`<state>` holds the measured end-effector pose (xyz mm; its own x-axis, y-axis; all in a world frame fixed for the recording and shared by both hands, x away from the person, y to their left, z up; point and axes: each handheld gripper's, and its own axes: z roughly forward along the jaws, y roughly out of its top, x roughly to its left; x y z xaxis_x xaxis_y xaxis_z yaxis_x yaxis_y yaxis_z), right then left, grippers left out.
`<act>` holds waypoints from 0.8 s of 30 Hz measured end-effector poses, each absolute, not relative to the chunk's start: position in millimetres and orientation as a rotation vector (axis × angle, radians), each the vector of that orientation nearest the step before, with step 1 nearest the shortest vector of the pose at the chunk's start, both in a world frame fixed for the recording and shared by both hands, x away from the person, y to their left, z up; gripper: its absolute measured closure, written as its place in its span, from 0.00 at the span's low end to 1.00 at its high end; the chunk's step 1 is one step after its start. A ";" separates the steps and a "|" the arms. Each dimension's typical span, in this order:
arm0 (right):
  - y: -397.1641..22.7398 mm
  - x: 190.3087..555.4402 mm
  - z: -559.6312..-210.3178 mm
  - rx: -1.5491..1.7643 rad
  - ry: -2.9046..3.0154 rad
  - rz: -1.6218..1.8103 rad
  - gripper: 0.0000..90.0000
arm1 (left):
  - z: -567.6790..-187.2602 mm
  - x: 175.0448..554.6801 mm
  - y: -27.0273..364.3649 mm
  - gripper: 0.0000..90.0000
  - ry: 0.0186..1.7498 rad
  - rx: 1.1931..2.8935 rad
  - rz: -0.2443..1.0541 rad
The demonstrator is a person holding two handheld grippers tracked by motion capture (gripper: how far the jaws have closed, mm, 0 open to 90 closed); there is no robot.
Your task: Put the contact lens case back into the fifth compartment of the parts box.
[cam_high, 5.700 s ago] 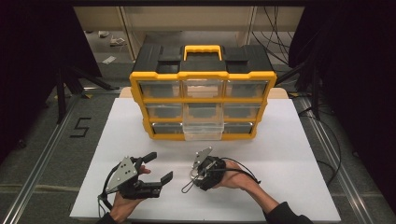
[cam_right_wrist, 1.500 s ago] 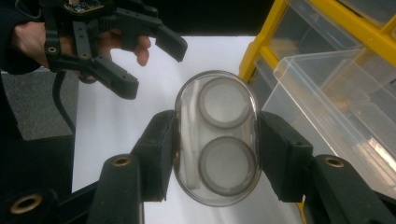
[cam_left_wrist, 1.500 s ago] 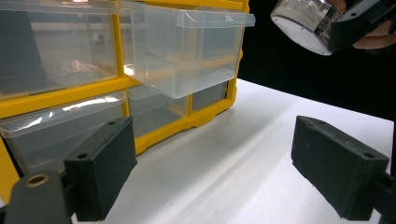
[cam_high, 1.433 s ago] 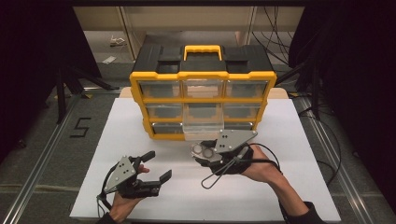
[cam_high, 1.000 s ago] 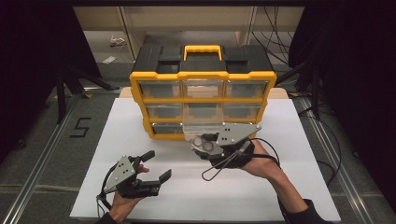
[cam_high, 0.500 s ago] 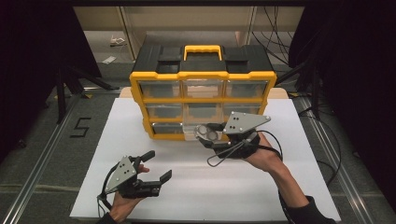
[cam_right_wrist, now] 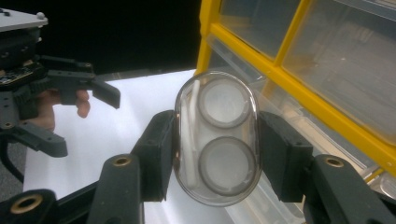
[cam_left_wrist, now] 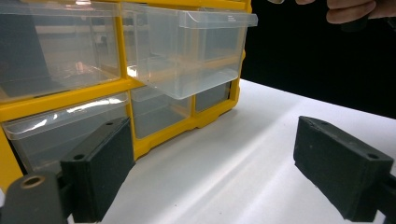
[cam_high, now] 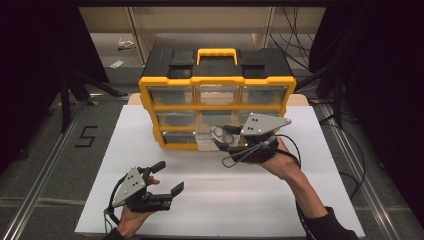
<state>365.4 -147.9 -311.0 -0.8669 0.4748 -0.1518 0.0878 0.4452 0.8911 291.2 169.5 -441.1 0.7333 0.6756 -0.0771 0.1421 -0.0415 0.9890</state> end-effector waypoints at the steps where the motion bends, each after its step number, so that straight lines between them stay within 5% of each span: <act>1: -148.0 366.0 -311.1 0.483 2.317 1.400 0.55 | -441.1 291.2 169.5 0.13 0.680 1.582 0.489; 24: -149.5 384.6 -312.5 0.578 2.257 1.403 0.55 | -441.2 291.3 169.4 0.13 0.680 1.582 0.490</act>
<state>384.6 -149.5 -312.5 -0.8259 0.5485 -0.1303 0.1257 0.4045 0.9059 291.3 169.4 -441.2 0.7333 0.6756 -0.0762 0.1416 -0.0422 0.9890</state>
